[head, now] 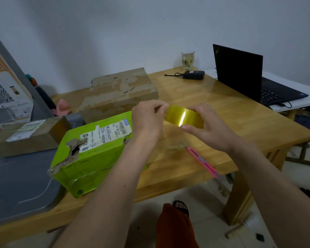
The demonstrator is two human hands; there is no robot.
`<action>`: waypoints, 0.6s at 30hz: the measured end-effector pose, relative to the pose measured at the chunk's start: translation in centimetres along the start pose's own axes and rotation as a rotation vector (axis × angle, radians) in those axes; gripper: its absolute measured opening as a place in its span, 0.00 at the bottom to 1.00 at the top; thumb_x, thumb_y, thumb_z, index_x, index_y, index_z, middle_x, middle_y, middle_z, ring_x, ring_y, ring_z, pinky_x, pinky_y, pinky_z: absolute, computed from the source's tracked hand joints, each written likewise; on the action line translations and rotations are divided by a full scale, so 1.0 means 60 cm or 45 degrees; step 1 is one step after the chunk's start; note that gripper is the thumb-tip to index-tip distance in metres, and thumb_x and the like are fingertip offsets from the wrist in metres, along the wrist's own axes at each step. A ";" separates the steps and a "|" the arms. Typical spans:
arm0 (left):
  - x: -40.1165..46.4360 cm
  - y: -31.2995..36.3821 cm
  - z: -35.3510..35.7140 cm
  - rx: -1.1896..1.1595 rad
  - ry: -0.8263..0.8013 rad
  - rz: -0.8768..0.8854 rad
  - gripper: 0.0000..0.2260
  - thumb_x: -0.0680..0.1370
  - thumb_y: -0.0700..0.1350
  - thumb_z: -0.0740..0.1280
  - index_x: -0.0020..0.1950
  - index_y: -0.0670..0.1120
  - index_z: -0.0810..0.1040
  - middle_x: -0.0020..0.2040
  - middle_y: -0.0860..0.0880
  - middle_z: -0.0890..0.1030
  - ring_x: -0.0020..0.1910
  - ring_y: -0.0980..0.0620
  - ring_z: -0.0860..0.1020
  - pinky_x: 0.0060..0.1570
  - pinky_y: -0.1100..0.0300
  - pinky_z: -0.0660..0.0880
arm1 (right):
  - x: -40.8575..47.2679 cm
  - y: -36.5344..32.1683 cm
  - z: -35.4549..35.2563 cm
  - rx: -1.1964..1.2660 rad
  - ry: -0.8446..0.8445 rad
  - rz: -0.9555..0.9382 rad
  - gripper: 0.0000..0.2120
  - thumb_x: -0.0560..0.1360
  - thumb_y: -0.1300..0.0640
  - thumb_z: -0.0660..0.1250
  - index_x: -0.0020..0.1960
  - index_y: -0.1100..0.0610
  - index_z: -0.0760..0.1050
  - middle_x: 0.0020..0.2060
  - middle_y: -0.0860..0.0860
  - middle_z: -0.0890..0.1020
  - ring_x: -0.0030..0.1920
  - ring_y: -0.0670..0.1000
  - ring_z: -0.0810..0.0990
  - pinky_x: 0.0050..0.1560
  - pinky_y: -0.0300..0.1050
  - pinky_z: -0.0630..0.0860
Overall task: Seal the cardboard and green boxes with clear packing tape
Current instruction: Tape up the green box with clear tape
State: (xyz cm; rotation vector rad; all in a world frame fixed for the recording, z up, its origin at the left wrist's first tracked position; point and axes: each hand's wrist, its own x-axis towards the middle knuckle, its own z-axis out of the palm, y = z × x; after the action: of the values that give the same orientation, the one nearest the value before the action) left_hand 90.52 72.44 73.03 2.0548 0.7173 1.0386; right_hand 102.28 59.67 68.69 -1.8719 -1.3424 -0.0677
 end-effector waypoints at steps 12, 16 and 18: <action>-0.051 -0.026 0.040 -0.128 0.019 0.004 0.08 0.72 0.49 0.67 0.50 0.58 0.80 0.37 0.43 0.85 0.38 0.42 0.83 0.44 0.45 0.80 | 0.026 0.037 0.019 -0.637 0.010 0.086 0.30 0.75 0.45 0.68 0.70 0.60 0.67 0.59 0.58 0.73 0.60 0.57 0.68 0.61 0.49 0.67; -0.066 -0.039 0.049 -0.176 0.012 -0.093 0.06 0.74 0.48 0.65 0.41 0.48 0.81 0.35 0.42 0.82 0.37 0.42 0.82 0.44 0.41 0.80 | 0.042 0.039 0.020 -0.704 -0.074 0.123 0.31 0.75 0.45 0.68 0.72 0.57 0.65 0.60 0.56 0.72 0.61 0.56 0.67 0.62 0.48 0.65; -0.062 -0.060 0.057 -0.224 0.005 -0.232 0.08 0.77 0.42 0.67 0.42 0.44 0.86 0.39 0.46 0.84 0.42 0.45 0.83 0.48 0.43 0.80 | 0.040 0.047 0.027 -0.775 -0.120 0.113 0.31 0.74 0.43 0.68 0.72 0.56 0.65 0.60 0.55 0.73 0.61 0.55 0.68 0.61 0.47 0.65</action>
State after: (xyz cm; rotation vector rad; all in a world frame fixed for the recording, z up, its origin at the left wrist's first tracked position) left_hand 90.88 70.69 67.09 1.8025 0.7719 0.9665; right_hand 104.97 62.22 67.14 -2.4617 -1.4011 -0.3830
